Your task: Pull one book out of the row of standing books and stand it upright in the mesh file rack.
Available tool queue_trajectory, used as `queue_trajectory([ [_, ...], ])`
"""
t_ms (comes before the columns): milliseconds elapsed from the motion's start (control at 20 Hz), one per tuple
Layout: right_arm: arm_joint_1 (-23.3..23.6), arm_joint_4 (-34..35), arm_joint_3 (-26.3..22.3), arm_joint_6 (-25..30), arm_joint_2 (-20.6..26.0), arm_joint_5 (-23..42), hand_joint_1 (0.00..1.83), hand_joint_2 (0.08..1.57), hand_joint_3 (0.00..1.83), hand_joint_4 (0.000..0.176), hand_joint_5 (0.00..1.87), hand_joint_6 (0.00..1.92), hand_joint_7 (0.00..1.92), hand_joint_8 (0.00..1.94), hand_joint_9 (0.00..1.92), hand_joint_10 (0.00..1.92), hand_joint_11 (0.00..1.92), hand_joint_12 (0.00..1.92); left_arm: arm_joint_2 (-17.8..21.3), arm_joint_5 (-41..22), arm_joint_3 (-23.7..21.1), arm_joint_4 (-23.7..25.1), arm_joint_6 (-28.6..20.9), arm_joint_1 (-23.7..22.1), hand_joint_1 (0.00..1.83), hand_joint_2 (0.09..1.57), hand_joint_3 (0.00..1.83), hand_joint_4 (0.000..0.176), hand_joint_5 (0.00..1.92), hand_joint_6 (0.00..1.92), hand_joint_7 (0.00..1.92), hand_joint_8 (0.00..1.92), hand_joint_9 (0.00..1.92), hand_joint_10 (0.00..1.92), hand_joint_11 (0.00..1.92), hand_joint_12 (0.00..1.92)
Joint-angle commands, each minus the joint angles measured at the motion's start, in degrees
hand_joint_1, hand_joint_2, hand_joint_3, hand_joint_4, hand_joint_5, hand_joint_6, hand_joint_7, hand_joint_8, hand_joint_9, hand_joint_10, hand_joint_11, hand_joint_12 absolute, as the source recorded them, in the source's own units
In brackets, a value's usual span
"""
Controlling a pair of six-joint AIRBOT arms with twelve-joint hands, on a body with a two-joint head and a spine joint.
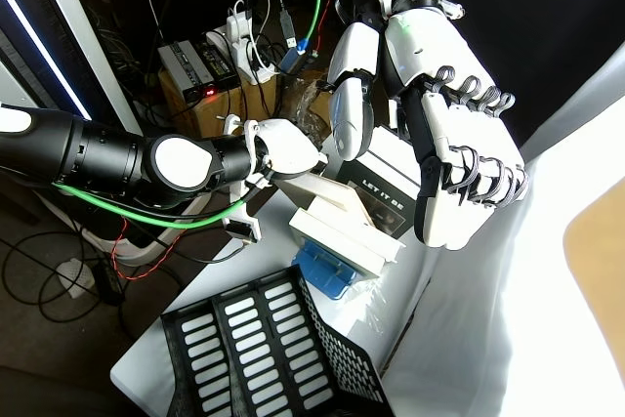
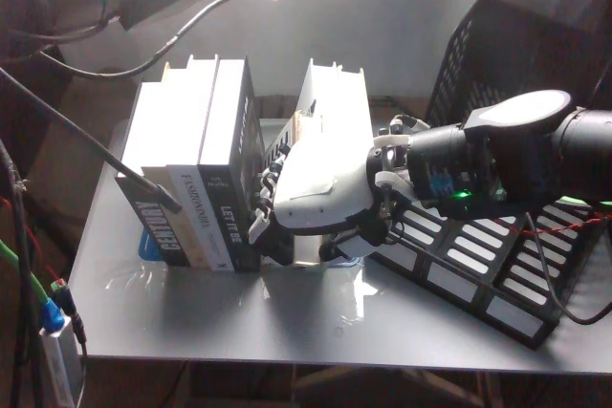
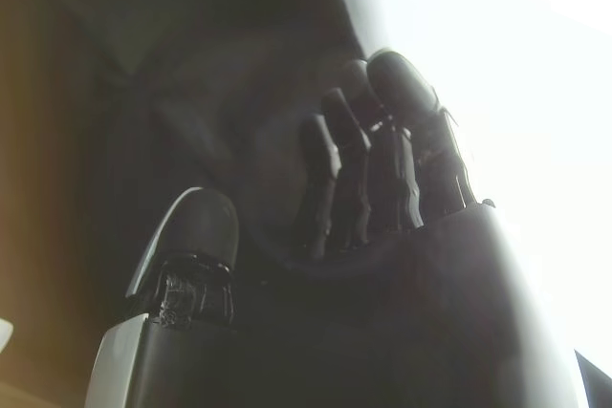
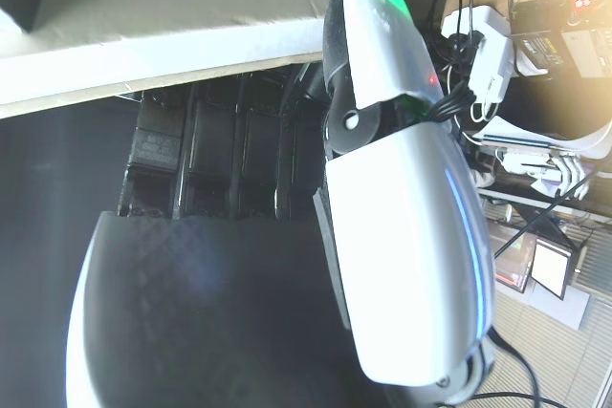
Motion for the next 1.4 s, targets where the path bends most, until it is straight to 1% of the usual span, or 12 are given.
queue_trajectory([
  [0,-0.41,-0.39,1.09,-0.5,1.63,-4.69,1.37,1.15,0.0,0.0,0.74,1.24,0.92,1.0,0.95,1.29,0.77,1.61,0.35,-5.85,0.24,-2.92,-0.53,-0.8,0.0,1.57,0.18,0.0,0.0,0.56,0.01,0.73,0.0,1.1,0.0,1.92],
  [200,-0.42,-0.39,0.92,-0.5,1.71,-4.69,1.37,1.15,0.0,0.0,0.73,1.28,0.93,0.99,0.94,1.28,0.71,1.61,0.32,-6.0,0.17,-3.08,-0.55,-0.67,0.0,1.57,0.18,0.0,0.0,0.56,0.01,0.73,0.0,1.1,0.0,1.92],
  [500,-0.42,-0.39,0.89,-0.5,1.71,-4.77,1.37,1.15,0.0,0.0,0.71,1.28,0.94,0.97,0.96,1.27,0.77,1.58,0.31,-6.11,0.09,-3.14,-0.52,-0.68,0.0,1.57,0.18,0.0,0.0,0.56,0.01,0.73,0.0,1.1,0.0,1.92],
  [550,-0.42,-0.39,0.91,-0.5,1.71,-4.77,1.47,1.15,0.0,0.0,0.7,1.26,0.93,0.96,0.96,1.2,0.7,1.66,0.31,-6.14,0.09,-3.19,-0.55,-0.66,0.0,1.57,0.18,0.0,0.0,0.55,0.01,0.73,0.0,1.1,0.0,1.92],
  [600,-0.42,-0.39,0.89,-0.5,1.71,-4.77,1.48,1.15,0.0,0.0,0.7,1.25,0.92,0.96,0.96,1.19,0.69,1.68,0.31,-6.18,0.09,-3.2,-0.55,-0.64,0.0,1.57,0.18,0.0,0.0,0.55,0.01,0.73,0.0,1.1,0.0,1.92],
  [700,-0.42,-0.39,0.88,-0.5,1.71,-4.77,1.49,1.13,0.0,0.0,0.75,1.2,0.96,0.9,0.98,1.14,0.71,1.66,0.29,-6.23,0.06,-3.2,-0.56,-0.64,0.0,1.57,0.18,0.0,0.01,0.55,0.01,0.73,0.0,1.1,0.0,1.92],
  [800,-0.42,-0.39,0.82,-0.5,1.72,-4.77,1.49,1.15,0.0,0.0,0.71,1.26,0.92,0.96,0.95,1.18,0.7,1.68,0.26,-6.28,0.03,-3.2,-0.54,-0.62,0.0,1.57,0.18,0.0,0.01,0.55,0.01,0.73,0.0,1.1,0.0,1.92],
  [1050,-0.42,-0.39,0.79,-0.5,1.72,-4.77,1.49,1.13,0.0,0.0,0.74,1.22,0.96,0.89,0.99,1.13,0.72,1.65,0.28,-6.46,0.0,-3.21,-0.62,-0.62,0.0,1.57,0.18,0.0,0.01,0.55,0.01,0.73,0.0,1.1,0.0,1.92],
  [1100,-0.42,-0.39,0.77,-0.5,1.72,-4.77,1.39,1.14,0.0,0.0,0.73,1.27,0.94,0.95,0.97,1.23,0.76,1.62,0.28,-6.46,-0.02,-3.21,-0.61,-0.6,0.0,1.57,0.18,0.0,0.01,0.55,0.01,0.73,0.0,1.1,0.0,1.92],
  [1150,-0.42,-0.39,0.76,-0.5,1.72,-4.77,1.37,1.16,0.0,0.0,0.7,1.31,0.92,1.01,0.96,1.26,0.78,1.61,0.28,-6.46,-0.02,-3.21,-0.61,-0.58,0.0,1.57,0.18,0.0,0.01,0.55,0.01,0.73,0.0,1.1,0.0,1.92],
  [1250,-0.42,-0.39,0.73,-0.5,1.72,-4.77,1.37,1.16,0.0,0.0,0.7,1.3,0.93,0.99,0.96,1.27,0.79,1.6,0.28,-6.52,-0.03,-3.31,-0.61,-0.48,0.0,1.57,0.18,0.0,0.01,0.55,0.01,0.73,0.0,1.1,0.0,1.92],
  [1350,-0.42,-0.39,0.54,-0.5,1.72,-4.77,1.37,1.15,0.0,0.0,0.74,1.3,0.93,0.98,0.94,1.26,0.73,1.6,0.28,-6.54,-0.06,-3.31,-0.61,-0.43,0.0,1.57,0.18,0.0,0.01,0.55,0.01,0.73,0.0,1.1,0.0,1.92],
])
